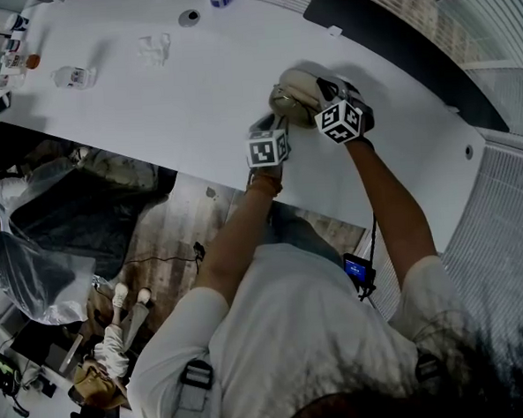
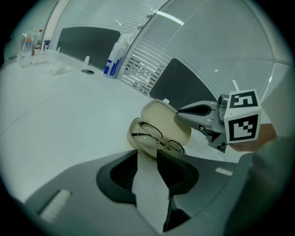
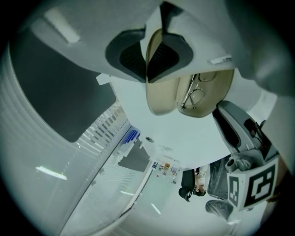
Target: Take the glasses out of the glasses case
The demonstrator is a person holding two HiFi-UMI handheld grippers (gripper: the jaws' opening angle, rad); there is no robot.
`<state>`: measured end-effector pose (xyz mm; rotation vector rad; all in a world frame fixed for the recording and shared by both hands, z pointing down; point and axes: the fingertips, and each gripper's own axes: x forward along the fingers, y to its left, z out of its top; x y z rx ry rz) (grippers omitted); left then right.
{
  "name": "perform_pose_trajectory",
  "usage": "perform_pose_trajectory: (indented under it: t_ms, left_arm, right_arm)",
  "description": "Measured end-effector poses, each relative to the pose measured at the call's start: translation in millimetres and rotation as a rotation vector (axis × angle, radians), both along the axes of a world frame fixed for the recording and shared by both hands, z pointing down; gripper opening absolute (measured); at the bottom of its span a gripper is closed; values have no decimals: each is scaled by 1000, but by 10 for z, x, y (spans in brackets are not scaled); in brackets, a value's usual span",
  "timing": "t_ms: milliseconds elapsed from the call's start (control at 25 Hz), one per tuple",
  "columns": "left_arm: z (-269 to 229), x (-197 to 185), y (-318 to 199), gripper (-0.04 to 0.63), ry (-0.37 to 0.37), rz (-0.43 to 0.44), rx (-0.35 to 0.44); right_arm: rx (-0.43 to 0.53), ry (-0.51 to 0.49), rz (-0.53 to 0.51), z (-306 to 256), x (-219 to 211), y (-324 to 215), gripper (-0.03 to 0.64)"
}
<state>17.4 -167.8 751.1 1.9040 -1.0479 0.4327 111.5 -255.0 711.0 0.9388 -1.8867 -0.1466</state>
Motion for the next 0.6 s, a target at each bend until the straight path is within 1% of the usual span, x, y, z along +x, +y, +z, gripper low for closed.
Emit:
perform_pose_trajectory:
  t_ms: [160, 360, 600]
  left_arm:
    - [-1, 2, 3, 138, 16, -8, -19]
    - [-22, 1, -1, 140, 9, 4, -11]
    - [-10, -1, -2, 147, 26, -5, -26]
  right_arm:
    - [-20, -1, 5, 66, 39, -45, 17]
    - [-42, 10, -1, 133, 58, -77, 20]
    - [-57, 15, 5, 216, 86, -118, 23]
